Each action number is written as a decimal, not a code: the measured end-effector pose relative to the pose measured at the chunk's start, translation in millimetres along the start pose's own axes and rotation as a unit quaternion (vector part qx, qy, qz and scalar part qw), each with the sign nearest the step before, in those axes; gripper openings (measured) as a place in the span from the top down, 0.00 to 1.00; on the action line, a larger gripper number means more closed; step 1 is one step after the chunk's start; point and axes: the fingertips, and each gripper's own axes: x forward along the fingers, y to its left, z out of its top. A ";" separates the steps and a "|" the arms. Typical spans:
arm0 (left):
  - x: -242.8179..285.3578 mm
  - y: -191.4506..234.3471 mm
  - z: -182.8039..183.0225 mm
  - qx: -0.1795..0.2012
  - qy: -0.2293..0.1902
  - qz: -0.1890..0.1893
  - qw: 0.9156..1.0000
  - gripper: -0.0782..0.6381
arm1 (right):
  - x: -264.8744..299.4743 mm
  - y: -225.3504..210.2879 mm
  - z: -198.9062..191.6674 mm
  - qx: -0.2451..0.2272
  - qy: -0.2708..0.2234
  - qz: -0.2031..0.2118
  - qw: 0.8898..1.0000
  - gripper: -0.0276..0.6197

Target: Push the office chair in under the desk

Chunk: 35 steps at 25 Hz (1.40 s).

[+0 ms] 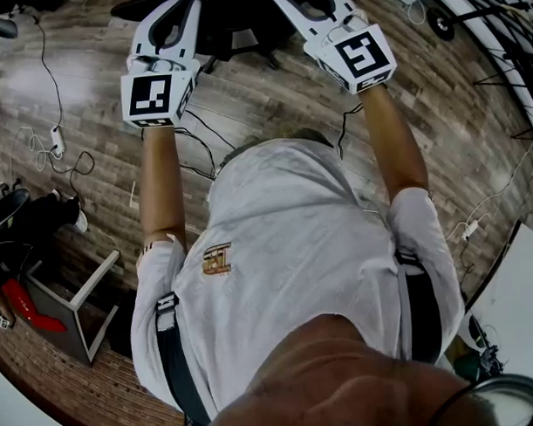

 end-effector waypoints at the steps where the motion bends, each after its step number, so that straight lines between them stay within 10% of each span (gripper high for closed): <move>1: 0.0 3.0 -3.3 0.023 0.008 0.001 1.000 0.86 | 1.0 -1.2 -1.1 -0.012 0.008 -0.004 1.000 0.90; 9: 0.7 20.1 -31.1 0.179 0.067 -0.019 0.981 0.72 | 12.1 -4.6 -13.3 -0.097 0.068 -0.021 0.993 0.88; 21: 21.7 37.1 -95.2 0.396 0.152 -0.056 0.904 0.47 | 50.7 -8.2 -63.2 -0.272 0.187 -0.017 0.944 0.59; 28: 35.9 54.2 -117.6 0.466 0.177 -0.049 0.866 0.44 | 69.0 -12.5 -83.2 -0.377 0.229 -0.026 0.897 0.57; 35: 44.0 59.4 -129.3 0.474 0.184 -0.053 0.859 0.44 | 67.1 -19.6 -95.8 -0.404 0.265 -0.027 0.875 0.56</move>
